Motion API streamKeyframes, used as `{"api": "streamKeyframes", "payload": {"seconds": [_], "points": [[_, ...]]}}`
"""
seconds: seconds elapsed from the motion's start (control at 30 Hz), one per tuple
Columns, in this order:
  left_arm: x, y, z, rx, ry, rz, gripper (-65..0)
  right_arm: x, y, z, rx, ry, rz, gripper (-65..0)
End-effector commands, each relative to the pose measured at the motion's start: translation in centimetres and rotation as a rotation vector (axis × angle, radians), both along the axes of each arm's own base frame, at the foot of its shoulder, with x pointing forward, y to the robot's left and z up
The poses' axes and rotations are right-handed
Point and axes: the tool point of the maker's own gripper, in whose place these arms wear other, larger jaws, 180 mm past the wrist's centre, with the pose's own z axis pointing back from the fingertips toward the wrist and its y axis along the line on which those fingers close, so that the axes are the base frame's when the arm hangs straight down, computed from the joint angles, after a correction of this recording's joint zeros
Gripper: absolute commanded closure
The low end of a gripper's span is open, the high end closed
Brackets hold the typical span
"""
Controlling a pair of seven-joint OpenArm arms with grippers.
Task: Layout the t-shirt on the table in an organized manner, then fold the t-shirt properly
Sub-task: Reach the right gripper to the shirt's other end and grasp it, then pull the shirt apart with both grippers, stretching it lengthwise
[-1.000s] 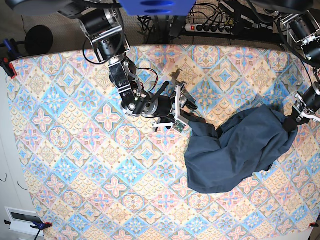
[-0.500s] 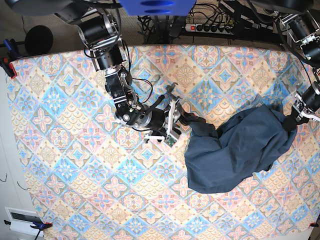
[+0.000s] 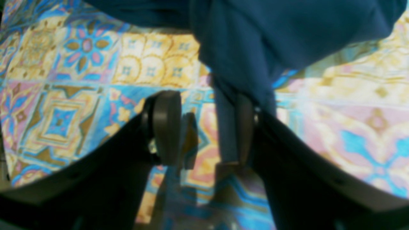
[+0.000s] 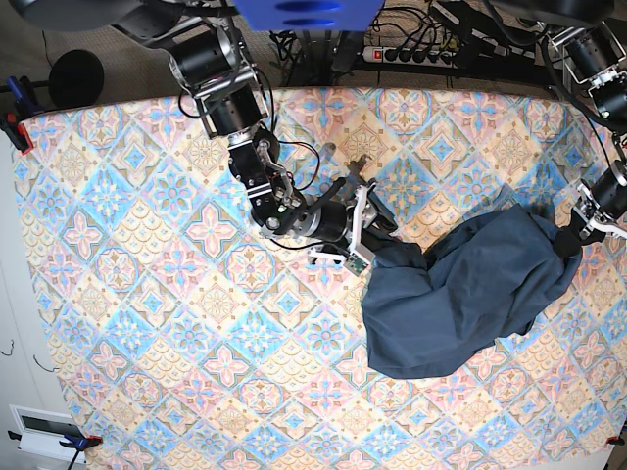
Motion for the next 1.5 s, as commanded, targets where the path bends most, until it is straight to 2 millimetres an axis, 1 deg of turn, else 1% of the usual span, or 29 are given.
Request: {"api": "streamKeyframes", "payload": {"seconds": [0.0, 0.03, 0.1, 0.23, 0.3, 0.4, 0.63, 0.73, 0.9, 1.0, 1.1, 1.27, 1.4, 1.47], "points": [[0.6, 0.5, 1.9, 0.023, -0.052, -0.005, 0.0, 1.2, 1.3, 2.9, 0.079, -0.059, 0.001, -26.8], [0.6, 0.5, 1.9, 0.023, -0.052, -0.005, 0.0, 1.2, 1.3, 2.9, 0.078, -0.058, 0.0, -26.8], [0.6, 0.5, 1.9, 0.023, -0.052, -0.005, 0.0, 1.5, 1.4, 4.0, 0.088, -0.089, 0.0, -26.8], [0.6, 0.5, 1.9, 0.023, -0.052, -0.005, 0.0, 2.5, 1.6, 7.7, 0.126, -0.195, -0.001, -26.8], [0.6, 0.5, 1.9, 0.022, -0.051, -0.005, 0.0, 2.6, 1.3, 8.2, 0.13, -0.209, -0.007, -26.8], [0.6, 0.5, 1.9, 0.022, -0.051, -0.005, 0.0, 2.5, 0.6, 7.2, 0.109, -0.193, -0.012, -26.8], [0.7, 0.5, 2.0, 0.022, -0.054, -0.006, 0.0, 1.9, 0.4, 4.5, 0.087, -0.118, -0.013, -26.8], [0.6, 0.5, 1.9, 0.022, -0.052, -0.006, 0.0, 1.7, 0.4, 3.8, 0.081, -0.1, -0.013, -26.8], [0.6, 0.5, 1.9, 0.022, -0.051, -0.006, 0.0, 1.7, 0.4, 3.7, 0.081, -0.096, -0.013, -26.8], [0.6, 0.5, 1.9, 0.022, -0.051, -0.006, 0.0, 1.9, 0.4, 4.1, 0.1, -0.108, -0.02, -26.8], [0.6, 0.5, 1.9, 0.022, -0.051, -0.006, 0.0, 2.7, -0.6, 4.3, 0.11, -0.108, -0.061, -26.8], [0.6, 0.5, 1.9, 0.022, -0.051, -0.006, 0.0, 3.3, -1.8, 4.1, 0.105, -0.11, -0.089, -26.8], [0.6, 0.5, 1.9, 0.022, -0.051, -0.006, 0.0, 3.3, -1.9, 3.9, 0.1, -0.107, -0.088, -26.8], [0.6, 0.5, 1.9, 0.022, -0.051, -0.006, 0.0, 3.0, -1.7, 3.5, 0.094, -0.096, -0.081, -26.8]]}}
